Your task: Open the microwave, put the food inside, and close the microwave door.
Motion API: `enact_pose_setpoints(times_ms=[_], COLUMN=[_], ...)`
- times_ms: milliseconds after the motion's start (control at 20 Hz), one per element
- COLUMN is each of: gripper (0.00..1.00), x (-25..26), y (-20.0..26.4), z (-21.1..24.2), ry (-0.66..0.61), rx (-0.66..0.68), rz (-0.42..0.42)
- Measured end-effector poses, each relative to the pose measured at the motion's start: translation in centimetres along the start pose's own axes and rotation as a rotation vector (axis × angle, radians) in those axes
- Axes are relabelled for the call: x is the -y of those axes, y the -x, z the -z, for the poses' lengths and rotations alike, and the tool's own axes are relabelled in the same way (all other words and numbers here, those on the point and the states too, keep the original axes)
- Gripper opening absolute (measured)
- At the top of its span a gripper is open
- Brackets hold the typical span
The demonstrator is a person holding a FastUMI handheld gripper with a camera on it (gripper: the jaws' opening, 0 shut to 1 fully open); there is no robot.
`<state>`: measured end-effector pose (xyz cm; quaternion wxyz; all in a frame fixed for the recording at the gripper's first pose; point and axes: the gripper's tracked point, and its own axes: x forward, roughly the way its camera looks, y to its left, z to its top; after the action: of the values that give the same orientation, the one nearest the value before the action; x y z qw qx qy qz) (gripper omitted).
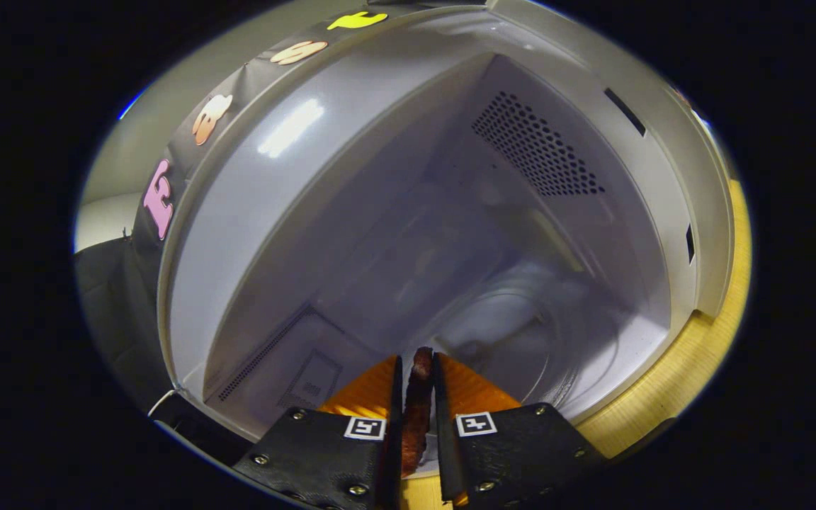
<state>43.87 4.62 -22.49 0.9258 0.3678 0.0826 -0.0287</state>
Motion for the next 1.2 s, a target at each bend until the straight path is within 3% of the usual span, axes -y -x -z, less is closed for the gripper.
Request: enact_pose_setpoints(times_ms=[200, 350, 400, 650, 800, 950, 1000, 1100, 1200], gripper=[0.32, 0.32, 0.54, 0.54, 0.58, 0.61, 0.73, 0.97, 0.97], x=[-0.4, -0.5, -0.5, -1.1, -0.9, -1.5, -2.4, -1.8, -1.6], y=[-0.5, -1.2, -1.5, -2.0, -2.7, -2.8, -2.4, -2.1, -1.8], z=[-0.1, 0.3, 0.3, 0.2, 0.8, 0.6, 0.2, -0.4, -0.6], ry=[0.037, -0.023, -0.046, -0.024, -0.077, -0.051, -0.047, 0.01, 0.049], rx=[0.082, 0.096, 0.102, 0.182, 0.168, 0.18, 0.196, 0.223, 0.225], rz=[0.018, 0.04, 0.045, 0.061, 0.076, 0.071, 0.044, 0.096, 0.099])
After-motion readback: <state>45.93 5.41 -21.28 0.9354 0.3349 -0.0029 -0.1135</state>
